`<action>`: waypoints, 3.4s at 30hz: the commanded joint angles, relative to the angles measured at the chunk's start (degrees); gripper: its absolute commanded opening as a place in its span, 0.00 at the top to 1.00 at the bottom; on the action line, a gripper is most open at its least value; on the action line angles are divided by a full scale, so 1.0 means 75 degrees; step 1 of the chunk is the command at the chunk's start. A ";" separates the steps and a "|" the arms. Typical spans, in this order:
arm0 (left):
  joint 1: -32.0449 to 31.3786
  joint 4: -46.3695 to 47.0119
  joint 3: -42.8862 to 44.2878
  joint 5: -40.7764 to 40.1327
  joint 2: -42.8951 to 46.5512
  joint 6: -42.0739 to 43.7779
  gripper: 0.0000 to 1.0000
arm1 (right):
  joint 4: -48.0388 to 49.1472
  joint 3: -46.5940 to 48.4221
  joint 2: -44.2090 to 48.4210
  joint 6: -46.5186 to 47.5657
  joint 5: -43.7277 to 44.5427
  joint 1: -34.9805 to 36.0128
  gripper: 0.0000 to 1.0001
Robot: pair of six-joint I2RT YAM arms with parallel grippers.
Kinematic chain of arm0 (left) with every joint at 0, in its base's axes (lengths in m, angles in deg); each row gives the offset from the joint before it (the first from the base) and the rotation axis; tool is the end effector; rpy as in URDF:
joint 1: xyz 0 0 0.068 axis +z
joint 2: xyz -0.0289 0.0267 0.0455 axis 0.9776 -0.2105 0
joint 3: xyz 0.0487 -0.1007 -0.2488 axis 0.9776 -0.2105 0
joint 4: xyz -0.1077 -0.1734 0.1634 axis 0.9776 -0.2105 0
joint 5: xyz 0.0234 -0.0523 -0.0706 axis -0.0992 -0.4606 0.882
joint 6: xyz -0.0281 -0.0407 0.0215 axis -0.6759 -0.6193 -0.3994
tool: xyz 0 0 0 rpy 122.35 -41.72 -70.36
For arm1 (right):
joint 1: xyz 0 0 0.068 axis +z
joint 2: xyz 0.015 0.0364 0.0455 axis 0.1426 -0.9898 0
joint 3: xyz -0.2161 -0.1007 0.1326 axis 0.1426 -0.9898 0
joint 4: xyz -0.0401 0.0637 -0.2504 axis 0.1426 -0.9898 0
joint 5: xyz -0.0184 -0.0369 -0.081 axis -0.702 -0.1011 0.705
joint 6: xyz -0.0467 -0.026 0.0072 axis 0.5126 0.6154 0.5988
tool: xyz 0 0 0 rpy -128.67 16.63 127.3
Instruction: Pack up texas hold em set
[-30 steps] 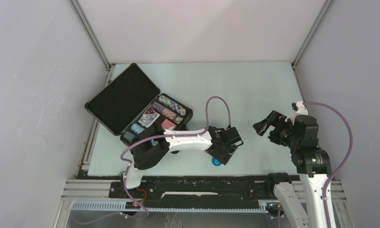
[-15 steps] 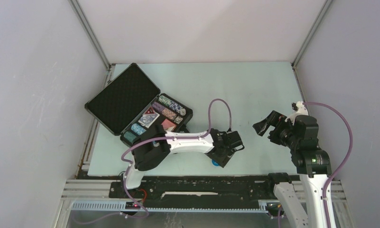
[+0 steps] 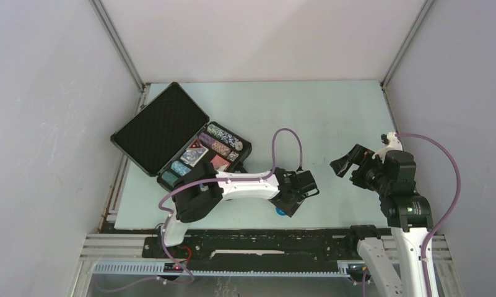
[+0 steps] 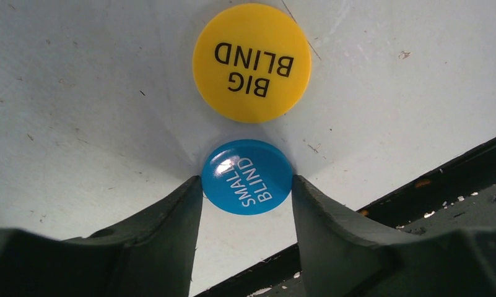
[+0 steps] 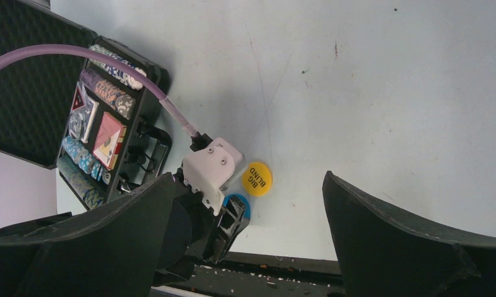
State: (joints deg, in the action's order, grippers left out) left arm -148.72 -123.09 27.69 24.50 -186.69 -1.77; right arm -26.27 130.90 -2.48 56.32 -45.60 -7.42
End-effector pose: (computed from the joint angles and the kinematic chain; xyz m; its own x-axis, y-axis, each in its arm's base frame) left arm 0.1370 -0.3809 0.1616 -0.7284 0.6148 -0.3023 0.6510 0.7587 -0.0257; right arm 0.1043 0.0095 0.3288 -0.5749 0.4234 -0.7002 0.0551 0.8738 0.4831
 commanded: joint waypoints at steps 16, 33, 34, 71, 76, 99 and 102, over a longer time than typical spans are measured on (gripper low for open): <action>0.0319 0.0300 -0.0558 -0.0741 0.0930 0.0239 0.65 | 0.0142 0.0023 0.0029 0.0129 0.0010 -0.0045 0.00; 0.1947 -0.0347 -0.1231 -0.1597 0.2830 0.0888 0.66 | 0.0143 0.0017 -0.0001 0.0132 -0.0011 -0.0045 0.00; 0.2142 -0.0390 -0.1273 -0.1659 0.2971 0.0948 0.66 | 0.0142 0.0017 -0.0006 0.0133 -0.0011 -0.0035 0.00; 0.5185 0.0107 -0.2042 -0.1178 0.3002 0.1613 0.61 | 0.0213 -0.0030 -0.0102 0.0198 -0.0209 -0.0045 0.00; 0.5184 -0.0031 -0.2053 -0.1252 0.2990 0.1636 0.53 | 0.0204 -0.0030 -0.0071 0.0189 -0.0226 -0.0045 0.00; 0.2466 0.0968 -0.1382 0.0146 0.3485 0.0981 0.11 | 0.0002 0.0504 -0.0120 0.0223 0.0537 -0.0258 0.00; 0.1878 0.1372 -0.0888 0.0300 0.2528 0.0729 0.09 | -0.0154 0.1005 -0.0173 0.0348 0.0902 -0.0311 0.00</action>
State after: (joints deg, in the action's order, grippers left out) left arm -130.05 -120.46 15.04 21.88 -160.42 7.39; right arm -27.60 132.48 -3.42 56.76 -43.83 -8.87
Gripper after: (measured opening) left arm 0.901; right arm 0.993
